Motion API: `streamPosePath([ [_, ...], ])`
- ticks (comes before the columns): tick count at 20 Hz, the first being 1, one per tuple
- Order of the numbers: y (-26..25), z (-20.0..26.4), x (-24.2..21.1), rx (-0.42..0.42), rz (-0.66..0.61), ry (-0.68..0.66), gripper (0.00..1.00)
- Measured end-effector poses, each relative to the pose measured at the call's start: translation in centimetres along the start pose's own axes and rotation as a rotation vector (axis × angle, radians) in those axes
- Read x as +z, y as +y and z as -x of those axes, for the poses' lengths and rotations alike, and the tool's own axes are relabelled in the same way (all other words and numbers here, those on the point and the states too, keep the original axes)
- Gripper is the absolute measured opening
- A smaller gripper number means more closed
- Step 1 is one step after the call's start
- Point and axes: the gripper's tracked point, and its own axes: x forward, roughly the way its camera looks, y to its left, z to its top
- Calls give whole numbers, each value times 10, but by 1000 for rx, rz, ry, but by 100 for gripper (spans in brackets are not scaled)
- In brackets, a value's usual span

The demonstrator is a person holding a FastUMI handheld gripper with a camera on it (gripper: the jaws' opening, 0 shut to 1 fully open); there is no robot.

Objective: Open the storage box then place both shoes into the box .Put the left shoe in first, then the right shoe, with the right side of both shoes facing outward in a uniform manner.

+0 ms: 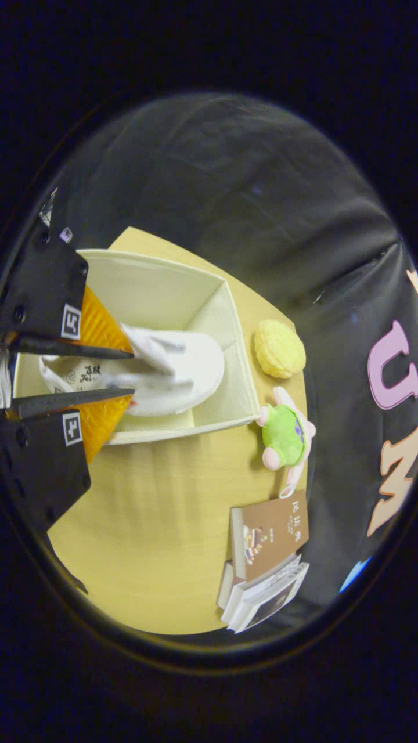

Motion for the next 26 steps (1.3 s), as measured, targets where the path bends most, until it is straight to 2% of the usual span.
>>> streamPosePath([
  [1,-8,4,1,-10,5,-12,28],
  [3,-3,16,-2,60,-27,-24,32],
  [6,5,36,-2,145,-21,-47,51],
  [14,-10,82,-9,231,61,-182,100],
  [21,-46,117,10,213,91,-434,100],
  [26,-76,141,33,104,162,-669,100],
])
